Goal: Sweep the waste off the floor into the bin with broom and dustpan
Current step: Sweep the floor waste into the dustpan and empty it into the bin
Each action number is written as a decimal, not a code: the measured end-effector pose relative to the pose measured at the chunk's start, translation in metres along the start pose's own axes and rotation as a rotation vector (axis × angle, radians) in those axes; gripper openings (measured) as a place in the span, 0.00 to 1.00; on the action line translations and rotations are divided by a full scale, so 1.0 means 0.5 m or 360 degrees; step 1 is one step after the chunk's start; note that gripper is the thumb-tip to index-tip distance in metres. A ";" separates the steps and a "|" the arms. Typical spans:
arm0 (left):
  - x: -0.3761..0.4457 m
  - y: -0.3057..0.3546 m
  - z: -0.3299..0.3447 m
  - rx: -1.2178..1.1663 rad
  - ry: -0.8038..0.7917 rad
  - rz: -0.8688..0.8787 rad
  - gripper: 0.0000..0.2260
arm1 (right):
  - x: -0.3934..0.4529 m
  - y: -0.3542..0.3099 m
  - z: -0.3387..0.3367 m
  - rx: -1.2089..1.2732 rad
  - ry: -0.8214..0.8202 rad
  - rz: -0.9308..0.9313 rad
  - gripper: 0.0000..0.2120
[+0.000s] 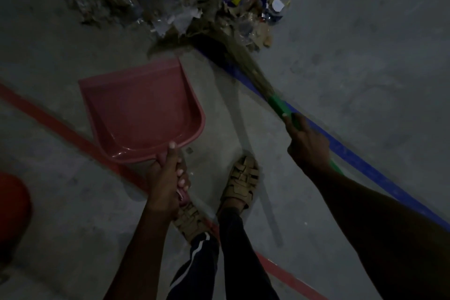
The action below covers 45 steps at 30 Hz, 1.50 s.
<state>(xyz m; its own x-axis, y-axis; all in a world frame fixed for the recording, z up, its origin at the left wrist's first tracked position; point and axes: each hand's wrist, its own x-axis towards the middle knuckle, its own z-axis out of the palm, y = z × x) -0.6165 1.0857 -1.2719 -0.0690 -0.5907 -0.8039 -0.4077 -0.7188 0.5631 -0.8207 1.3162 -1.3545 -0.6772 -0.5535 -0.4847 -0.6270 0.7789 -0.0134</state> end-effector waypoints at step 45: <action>0.658 0.481 -0.289 0.0252 -0.0348 -0.0375 0.19 | 0.750 -0.750 -0.326 0.0148 0.0422 -0.0175 0.37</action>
<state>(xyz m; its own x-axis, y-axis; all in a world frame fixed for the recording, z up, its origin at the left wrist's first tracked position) -0.6057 0.6654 -1.3731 -0.1426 -0.3104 -0.9398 -0.5705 -0.7502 0.3344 -0.9026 0.7685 -1.3887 -0.6918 -0.6841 -0.2310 -0.6724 0.7270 -0.1390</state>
